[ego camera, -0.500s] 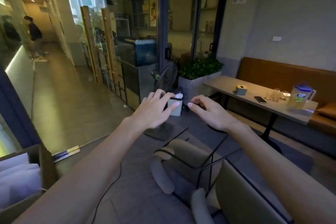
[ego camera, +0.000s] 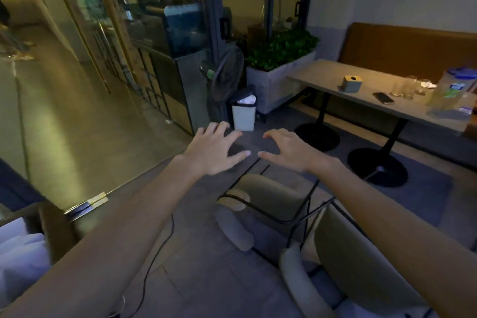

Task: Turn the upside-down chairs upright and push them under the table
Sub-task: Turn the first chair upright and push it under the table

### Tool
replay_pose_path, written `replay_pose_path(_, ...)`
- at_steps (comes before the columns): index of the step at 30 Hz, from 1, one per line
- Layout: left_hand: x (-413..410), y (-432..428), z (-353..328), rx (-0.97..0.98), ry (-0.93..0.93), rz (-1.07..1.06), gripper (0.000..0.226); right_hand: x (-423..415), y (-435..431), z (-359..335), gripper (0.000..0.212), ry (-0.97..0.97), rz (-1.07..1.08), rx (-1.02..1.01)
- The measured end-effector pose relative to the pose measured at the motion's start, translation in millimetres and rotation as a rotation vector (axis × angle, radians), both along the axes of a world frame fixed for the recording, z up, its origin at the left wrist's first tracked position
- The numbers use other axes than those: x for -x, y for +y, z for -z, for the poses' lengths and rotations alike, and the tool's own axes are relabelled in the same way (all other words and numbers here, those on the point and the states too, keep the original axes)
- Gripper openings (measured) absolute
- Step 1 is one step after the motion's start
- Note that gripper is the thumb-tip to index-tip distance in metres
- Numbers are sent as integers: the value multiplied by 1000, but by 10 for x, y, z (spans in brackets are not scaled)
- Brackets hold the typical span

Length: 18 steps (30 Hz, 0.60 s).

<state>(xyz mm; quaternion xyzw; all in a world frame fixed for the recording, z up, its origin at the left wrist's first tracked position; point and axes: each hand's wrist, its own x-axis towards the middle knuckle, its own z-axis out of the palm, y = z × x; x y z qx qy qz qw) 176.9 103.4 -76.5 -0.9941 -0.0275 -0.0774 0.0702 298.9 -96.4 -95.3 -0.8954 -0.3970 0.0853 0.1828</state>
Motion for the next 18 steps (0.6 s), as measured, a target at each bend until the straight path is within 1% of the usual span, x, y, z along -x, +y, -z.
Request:
replay_pose_path(3, -311, 155, 200, 52, 46, 12, 66, -186, 117, 217, 68, 55, 23, 21)
replay_pose_path(7, -725, 504, 415, 62, 103, 111, 60, -346, 399, 459, 66, 76, 59, 54)
replay_pose_path(13, -1224, 1210, 842, 54, 210, 286, 58, -440, 1007, 794, 66, 92, 228, 96)
replay_pose_path(15, -1358, 1442, 1023, 45, 279, 341, 62, -427, 1219, 930, 64, 107, 266, 152)
replay_pose_path(18, -1581, 1668, 1281, 29, 394, 424, 78, -426, 1452, 1182, 66, 100, 314, 194)
